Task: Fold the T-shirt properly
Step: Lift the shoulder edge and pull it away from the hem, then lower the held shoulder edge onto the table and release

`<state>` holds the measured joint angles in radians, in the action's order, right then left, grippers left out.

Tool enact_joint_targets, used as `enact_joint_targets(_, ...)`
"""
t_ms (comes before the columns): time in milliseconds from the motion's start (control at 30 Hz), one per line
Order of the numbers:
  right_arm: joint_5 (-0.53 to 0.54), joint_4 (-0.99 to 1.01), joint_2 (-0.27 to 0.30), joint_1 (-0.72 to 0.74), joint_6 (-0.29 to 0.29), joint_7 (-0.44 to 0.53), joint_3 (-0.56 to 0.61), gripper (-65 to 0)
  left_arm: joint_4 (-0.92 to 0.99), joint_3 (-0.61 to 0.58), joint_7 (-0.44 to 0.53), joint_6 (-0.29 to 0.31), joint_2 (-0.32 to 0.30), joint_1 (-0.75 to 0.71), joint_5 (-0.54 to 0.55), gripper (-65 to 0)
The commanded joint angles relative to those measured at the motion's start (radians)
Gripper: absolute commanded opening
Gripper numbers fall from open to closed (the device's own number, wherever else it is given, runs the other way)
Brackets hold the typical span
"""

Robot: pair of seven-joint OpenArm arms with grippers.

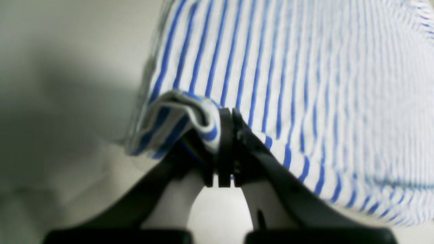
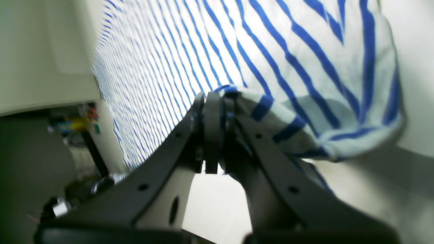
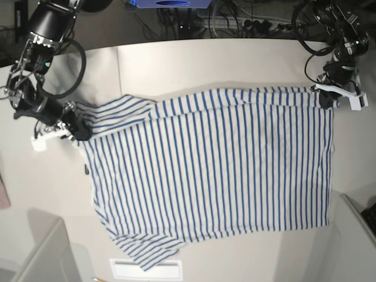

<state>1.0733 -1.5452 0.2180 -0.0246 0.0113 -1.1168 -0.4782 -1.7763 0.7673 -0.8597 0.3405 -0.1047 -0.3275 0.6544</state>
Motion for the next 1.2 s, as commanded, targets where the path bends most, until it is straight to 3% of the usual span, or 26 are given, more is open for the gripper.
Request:
enact_joint_targets(0, 0.031, -0.008, 0.021, 0.027, -0.006, 0.019, 0.013, -65.0, -0.015, 0.001, 0.017, 0.009, -0.008, 0.012, -0.002, -65.0)
enact_joint_targets(767, 0.031, 0.167, 0.03, 0.185, -0.004, 0.019, 0.037, -65.0, 0.033, -0.004, 0.017, 0.009, -0.013, 0.109, -0.025, -65.0)
enact_joint_targets(933, 0.031, 0.203, 0.03, 0.203, -0.004, 0.014, 0.037, -65.0, 0.034, -0.009, 0.017, -0.036, -0.039, 0.113, -0.021, -65.0)
enact_joint_targets(1167, 0.031, 0.268, 0.028, 0.252, -0.004, 0.017, 0.039, -65.0, 0.054, -0.009, 0.017, -0.039, -0.04, 0.155, -0.023, -65.0)
